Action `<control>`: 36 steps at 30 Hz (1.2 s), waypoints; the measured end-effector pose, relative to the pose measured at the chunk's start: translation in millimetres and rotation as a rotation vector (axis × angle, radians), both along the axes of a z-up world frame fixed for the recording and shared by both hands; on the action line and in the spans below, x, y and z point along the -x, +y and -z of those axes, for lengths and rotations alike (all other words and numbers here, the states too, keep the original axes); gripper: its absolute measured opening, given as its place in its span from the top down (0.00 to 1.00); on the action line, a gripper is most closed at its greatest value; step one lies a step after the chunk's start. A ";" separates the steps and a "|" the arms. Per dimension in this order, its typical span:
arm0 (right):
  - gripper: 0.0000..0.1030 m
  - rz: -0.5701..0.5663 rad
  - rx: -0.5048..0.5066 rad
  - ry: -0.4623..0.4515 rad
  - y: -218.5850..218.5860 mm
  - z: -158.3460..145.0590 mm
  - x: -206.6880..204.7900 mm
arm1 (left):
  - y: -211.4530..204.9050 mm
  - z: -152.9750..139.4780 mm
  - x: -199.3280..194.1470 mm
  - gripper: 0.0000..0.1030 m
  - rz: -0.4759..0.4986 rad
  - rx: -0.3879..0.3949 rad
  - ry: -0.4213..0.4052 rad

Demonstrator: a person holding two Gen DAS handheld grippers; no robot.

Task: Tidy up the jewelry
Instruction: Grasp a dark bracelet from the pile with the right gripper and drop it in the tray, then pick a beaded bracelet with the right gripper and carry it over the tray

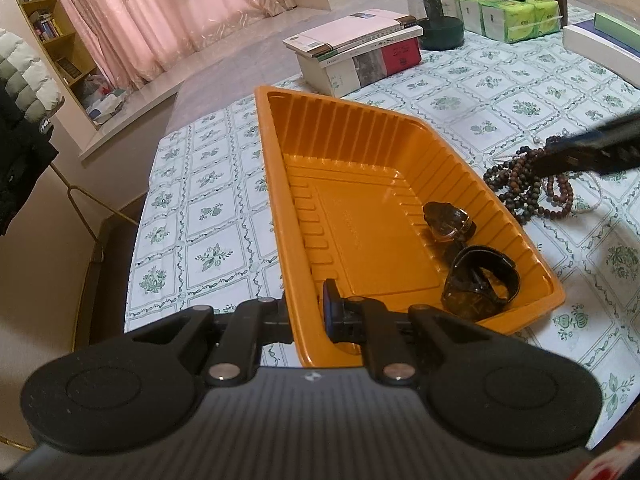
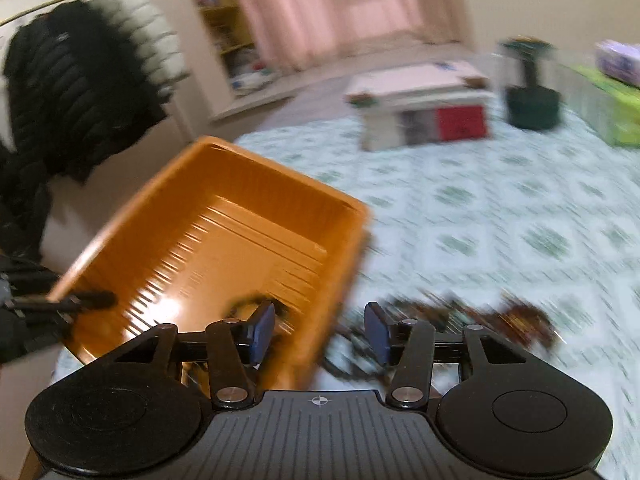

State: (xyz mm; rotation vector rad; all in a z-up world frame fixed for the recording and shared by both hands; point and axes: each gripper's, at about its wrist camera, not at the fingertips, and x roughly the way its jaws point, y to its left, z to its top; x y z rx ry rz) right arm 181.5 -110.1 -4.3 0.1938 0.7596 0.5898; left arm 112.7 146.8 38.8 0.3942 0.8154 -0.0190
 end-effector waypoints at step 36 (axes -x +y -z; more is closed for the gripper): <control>0.68 -0.025 0.254 -0.108 -73.5 33.1 10.3 | 5.7 4.8 -2.0 0.89 -0.034 0.008 0.031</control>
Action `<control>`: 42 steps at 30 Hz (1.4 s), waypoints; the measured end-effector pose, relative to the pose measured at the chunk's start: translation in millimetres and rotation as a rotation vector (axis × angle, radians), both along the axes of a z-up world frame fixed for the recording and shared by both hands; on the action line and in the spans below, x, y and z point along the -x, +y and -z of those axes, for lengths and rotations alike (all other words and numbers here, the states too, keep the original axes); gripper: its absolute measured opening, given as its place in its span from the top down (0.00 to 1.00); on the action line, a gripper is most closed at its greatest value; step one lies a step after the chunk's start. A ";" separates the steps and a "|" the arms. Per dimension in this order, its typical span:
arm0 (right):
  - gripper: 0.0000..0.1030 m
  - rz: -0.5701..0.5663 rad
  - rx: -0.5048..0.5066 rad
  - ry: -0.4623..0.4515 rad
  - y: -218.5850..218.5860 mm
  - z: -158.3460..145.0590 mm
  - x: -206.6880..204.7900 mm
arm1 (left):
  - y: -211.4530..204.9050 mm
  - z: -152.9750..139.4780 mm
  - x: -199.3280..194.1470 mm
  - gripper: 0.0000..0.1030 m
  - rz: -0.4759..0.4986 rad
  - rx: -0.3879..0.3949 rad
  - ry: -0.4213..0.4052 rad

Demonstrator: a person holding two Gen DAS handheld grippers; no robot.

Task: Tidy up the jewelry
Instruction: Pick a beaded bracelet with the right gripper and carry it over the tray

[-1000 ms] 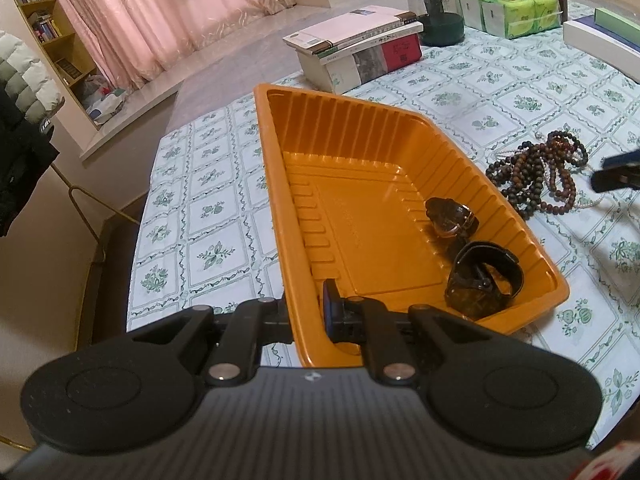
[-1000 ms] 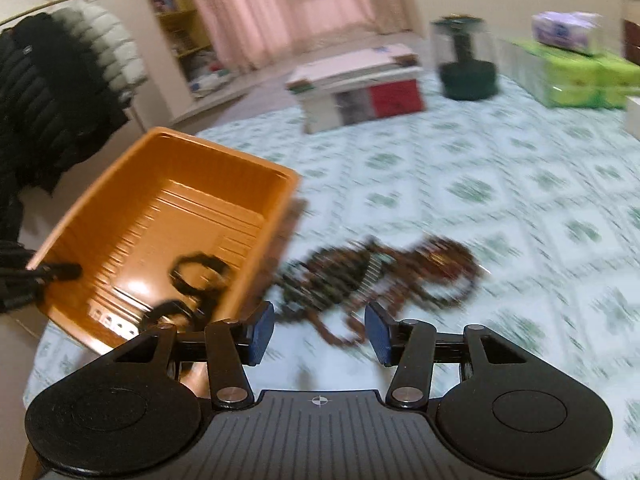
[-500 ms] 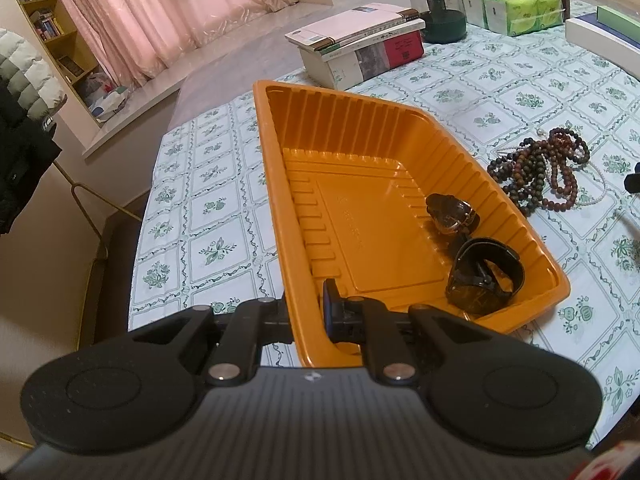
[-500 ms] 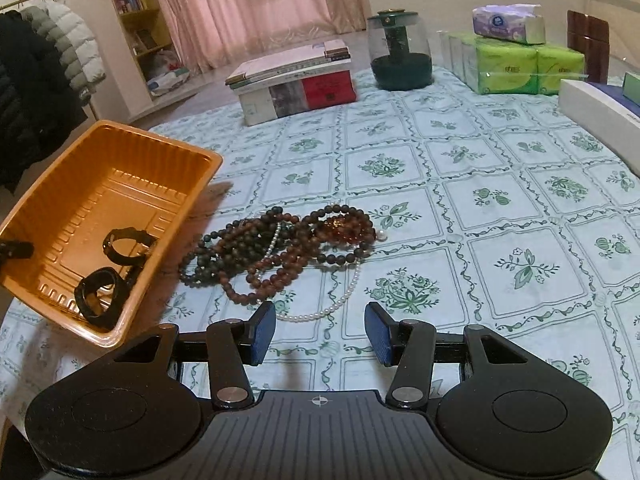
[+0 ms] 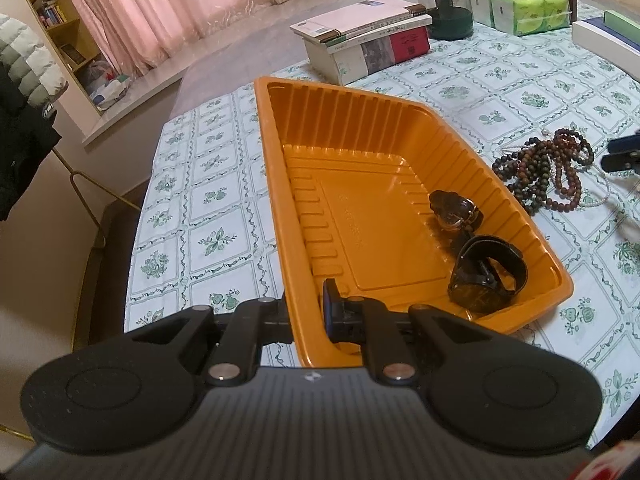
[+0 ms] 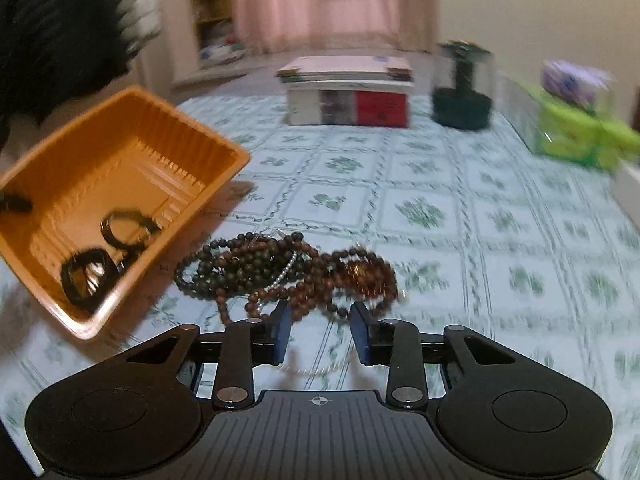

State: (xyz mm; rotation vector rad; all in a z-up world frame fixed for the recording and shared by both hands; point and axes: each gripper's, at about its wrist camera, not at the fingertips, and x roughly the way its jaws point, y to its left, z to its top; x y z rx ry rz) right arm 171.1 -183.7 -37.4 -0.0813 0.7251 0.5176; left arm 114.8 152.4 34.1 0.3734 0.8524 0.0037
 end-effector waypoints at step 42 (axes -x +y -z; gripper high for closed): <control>0.94 -0.255 -0.088 -0.027 73.5 -100.2 -18.9 | 0.9 -0.5 -7.9 0.89 0.050 -0.024 0.015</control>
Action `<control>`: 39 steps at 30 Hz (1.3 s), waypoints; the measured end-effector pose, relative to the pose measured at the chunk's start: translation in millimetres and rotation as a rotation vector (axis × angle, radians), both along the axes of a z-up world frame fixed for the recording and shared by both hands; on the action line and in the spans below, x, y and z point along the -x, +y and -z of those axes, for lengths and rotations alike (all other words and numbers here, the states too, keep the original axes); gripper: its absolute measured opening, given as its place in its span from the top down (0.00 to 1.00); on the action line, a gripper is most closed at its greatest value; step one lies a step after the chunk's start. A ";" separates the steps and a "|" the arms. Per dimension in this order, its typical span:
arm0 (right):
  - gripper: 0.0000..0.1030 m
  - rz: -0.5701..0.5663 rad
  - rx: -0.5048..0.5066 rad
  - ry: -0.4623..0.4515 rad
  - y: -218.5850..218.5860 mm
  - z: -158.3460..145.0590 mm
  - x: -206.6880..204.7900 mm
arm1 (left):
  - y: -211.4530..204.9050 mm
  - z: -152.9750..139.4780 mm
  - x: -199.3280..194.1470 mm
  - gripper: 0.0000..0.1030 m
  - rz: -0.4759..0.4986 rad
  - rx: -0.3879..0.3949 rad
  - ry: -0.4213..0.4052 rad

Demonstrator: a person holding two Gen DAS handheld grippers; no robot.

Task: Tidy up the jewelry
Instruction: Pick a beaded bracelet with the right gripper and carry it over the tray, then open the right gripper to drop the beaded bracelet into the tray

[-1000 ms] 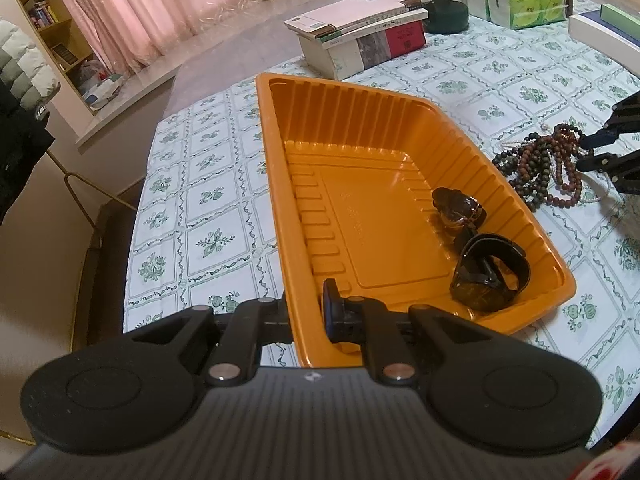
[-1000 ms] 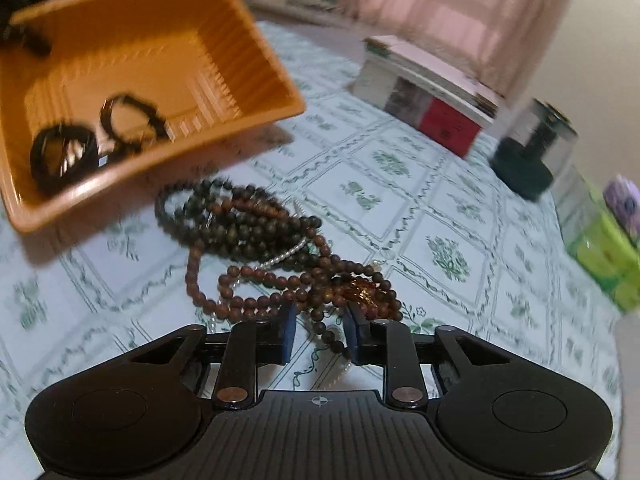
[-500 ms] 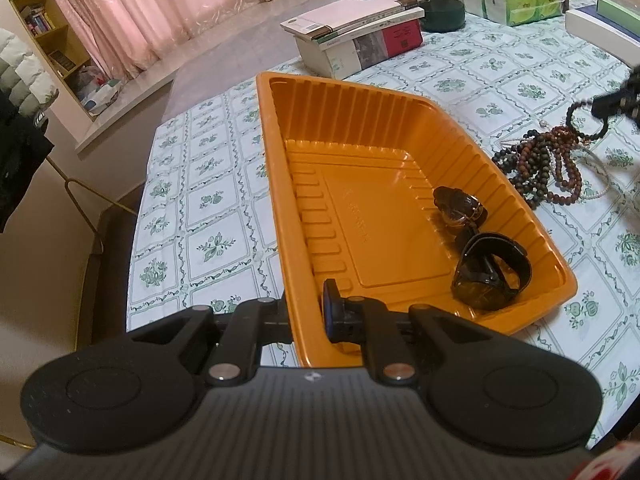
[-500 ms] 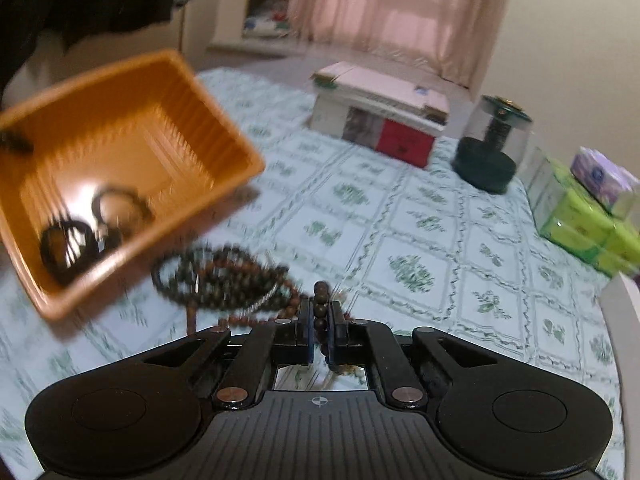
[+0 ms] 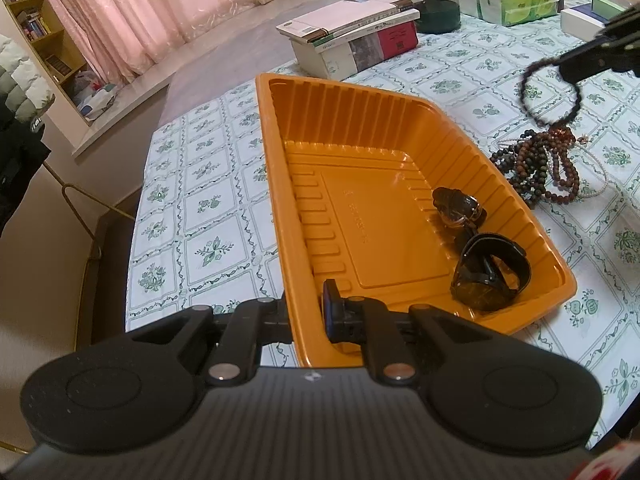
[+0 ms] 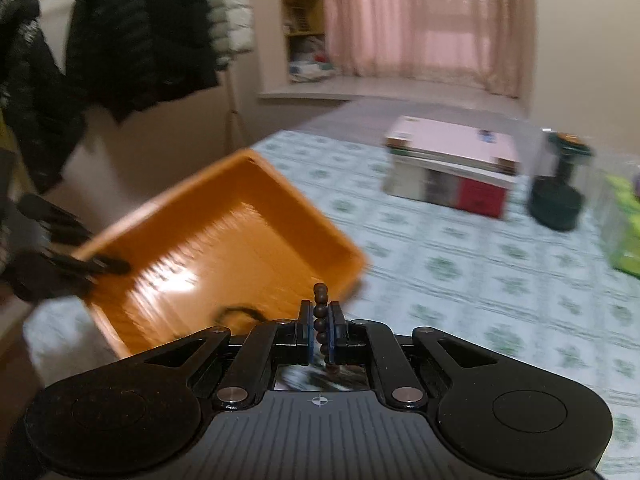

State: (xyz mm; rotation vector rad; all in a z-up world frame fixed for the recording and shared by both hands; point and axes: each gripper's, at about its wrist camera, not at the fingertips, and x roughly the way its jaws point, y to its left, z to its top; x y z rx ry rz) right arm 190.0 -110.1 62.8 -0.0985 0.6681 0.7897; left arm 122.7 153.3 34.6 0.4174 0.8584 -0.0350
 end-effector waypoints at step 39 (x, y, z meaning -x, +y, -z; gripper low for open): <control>0.69 0.081 -0.088 0.116 45.0 35.5 -5.8 | 3.2 0.6 0.5 0.89 0.024 0.014 -0.001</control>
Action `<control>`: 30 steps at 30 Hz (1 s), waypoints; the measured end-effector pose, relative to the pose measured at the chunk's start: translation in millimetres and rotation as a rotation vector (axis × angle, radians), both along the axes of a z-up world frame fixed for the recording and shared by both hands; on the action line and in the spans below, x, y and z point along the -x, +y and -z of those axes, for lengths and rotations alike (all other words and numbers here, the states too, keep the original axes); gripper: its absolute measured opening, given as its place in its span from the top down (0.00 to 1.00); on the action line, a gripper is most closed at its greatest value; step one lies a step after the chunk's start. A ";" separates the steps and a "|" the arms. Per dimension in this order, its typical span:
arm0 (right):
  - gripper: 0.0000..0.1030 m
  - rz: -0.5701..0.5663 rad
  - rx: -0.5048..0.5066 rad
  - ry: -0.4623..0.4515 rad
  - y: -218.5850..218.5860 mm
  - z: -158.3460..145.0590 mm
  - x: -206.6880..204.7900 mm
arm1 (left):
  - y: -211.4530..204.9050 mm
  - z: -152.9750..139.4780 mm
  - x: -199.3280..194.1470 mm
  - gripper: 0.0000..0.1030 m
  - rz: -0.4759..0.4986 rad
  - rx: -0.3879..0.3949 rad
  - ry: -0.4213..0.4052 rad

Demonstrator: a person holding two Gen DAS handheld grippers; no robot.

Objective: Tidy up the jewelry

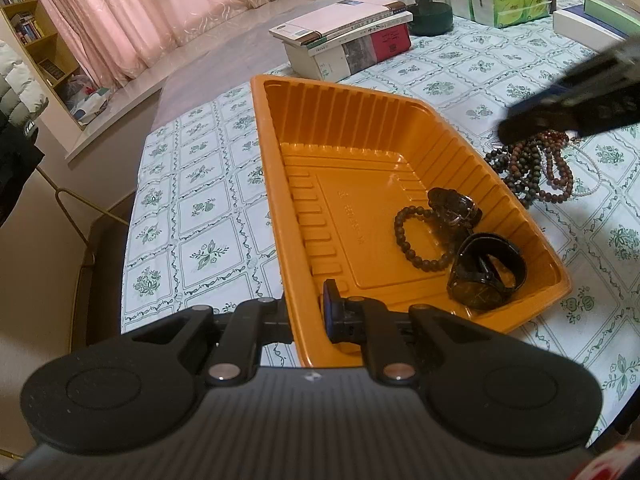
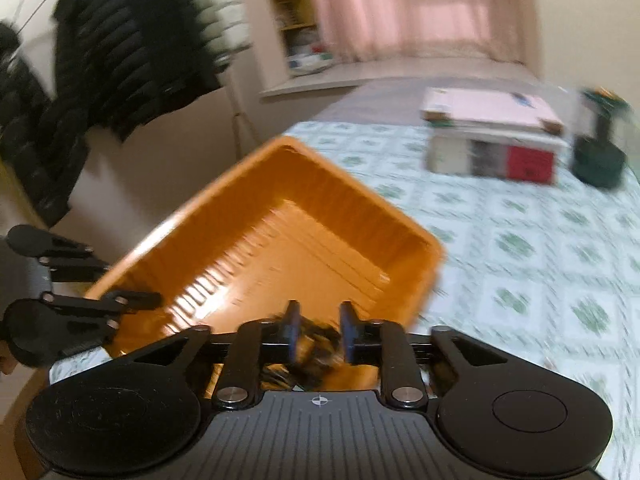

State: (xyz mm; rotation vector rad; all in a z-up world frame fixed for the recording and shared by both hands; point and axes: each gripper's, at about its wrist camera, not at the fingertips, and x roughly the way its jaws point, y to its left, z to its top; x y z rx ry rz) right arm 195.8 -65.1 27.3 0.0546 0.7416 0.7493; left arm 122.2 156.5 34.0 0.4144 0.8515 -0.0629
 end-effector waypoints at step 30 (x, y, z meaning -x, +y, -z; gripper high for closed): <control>0.67 0.350 0.144 0.052 -161.9 87.7 -13.8 | -4.6 -1.3 -0.5 0.89 -0.007 -0.024 0.005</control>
